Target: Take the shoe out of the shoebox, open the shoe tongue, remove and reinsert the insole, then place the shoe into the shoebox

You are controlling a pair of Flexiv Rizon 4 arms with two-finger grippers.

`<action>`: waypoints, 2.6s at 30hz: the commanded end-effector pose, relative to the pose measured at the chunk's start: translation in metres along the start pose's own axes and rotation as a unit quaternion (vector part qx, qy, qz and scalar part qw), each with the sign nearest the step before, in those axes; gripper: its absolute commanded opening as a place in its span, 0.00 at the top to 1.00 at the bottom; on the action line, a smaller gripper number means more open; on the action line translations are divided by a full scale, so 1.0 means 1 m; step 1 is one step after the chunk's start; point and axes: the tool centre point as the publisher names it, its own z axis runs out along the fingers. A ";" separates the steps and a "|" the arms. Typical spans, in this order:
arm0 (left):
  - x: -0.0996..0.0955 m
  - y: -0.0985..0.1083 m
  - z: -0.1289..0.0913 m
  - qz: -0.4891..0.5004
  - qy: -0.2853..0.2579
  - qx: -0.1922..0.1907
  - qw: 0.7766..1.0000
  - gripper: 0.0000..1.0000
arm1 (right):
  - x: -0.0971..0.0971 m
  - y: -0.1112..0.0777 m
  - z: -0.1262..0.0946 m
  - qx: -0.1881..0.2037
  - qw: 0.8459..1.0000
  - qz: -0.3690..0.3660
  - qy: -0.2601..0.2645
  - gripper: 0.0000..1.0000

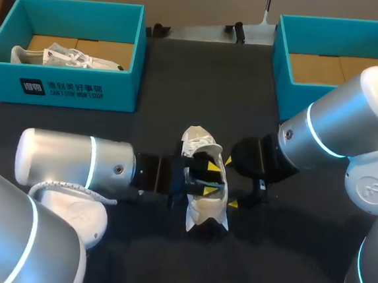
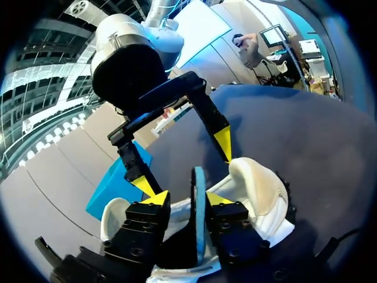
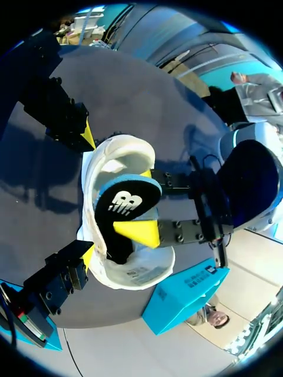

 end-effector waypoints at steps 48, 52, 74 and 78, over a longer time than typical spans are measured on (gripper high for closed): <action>-0.012 -0.037 -0.047 -0.023 0.040 0.008 0.999 0.53 | 0.001 0.000 0.001 -0.001 1.000 0.000 -0.001 0.00; -0.017 -0.043 -0.055 -0.036 0.051 0.005 0.998 0.52 | 0.001 0.000 0.001 -0.001 1.000 0.000 -0.001 0.00; -0.023 -0.056 -0.114 0.005 0.204 -0.026 0.979 0.00 | 0.001 0.000 0.001 -0.001 1.000 0.000 -0.001 0.00; -0.028 -0.056 -0.125 0.031 0.242 -0.027 0.970 0.00 | 0.001 0.000 0.001 -0.001 1.000 0.000 -0.001 0.00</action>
